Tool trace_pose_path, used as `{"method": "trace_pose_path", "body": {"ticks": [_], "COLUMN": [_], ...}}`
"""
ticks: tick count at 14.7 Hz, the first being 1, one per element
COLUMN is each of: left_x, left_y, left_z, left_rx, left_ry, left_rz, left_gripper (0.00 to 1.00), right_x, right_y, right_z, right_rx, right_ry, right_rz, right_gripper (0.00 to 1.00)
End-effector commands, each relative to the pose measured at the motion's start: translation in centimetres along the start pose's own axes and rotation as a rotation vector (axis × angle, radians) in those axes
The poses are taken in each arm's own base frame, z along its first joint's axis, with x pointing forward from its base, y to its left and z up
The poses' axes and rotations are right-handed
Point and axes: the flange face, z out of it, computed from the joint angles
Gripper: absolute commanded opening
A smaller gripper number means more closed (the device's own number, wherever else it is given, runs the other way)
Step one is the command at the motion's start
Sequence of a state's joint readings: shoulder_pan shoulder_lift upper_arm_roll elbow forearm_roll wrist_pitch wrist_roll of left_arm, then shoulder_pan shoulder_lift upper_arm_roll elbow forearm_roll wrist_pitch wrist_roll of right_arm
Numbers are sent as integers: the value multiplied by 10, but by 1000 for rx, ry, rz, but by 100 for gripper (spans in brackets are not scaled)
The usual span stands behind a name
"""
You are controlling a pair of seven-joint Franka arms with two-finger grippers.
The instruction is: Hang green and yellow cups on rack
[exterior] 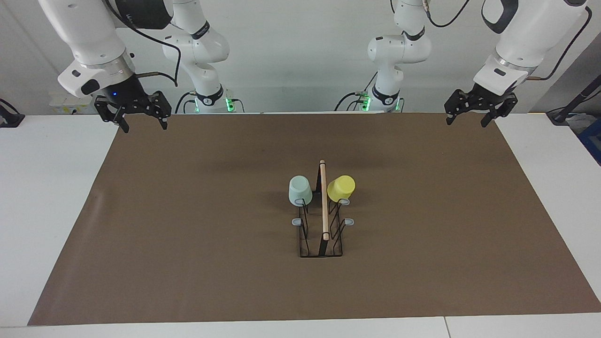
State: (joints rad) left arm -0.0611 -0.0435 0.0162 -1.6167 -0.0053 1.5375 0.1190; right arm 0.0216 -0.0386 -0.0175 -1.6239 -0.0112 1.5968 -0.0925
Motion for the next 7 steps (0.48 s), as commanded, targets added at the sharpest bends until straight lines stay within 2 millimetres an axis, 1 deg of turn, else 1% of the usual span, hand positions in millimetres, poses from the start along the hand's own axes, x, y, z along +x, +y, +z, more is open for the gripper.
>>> {"method": "trace_pose_path", "body": {"ticks": [1,3,7], "left_x": [-5,-8,-7], "left_y": [0,2,1], "left_z": [-1,-1,-3], "left_rx": [-5,-5,-5], "left_ry": [0,-14,-1], "left_rz": [-9,-4,-6], "left_gripper": [100,100,100], "right_x": [1,9,7], "right_y": [-6,-8,-15], "right_z": [1,6,9], "right_rx": [-23,-26,-26], "right_ry": [25,68,47], "right_rz": [-26,-33,-47], "right_gripper": [100,100,100]}}
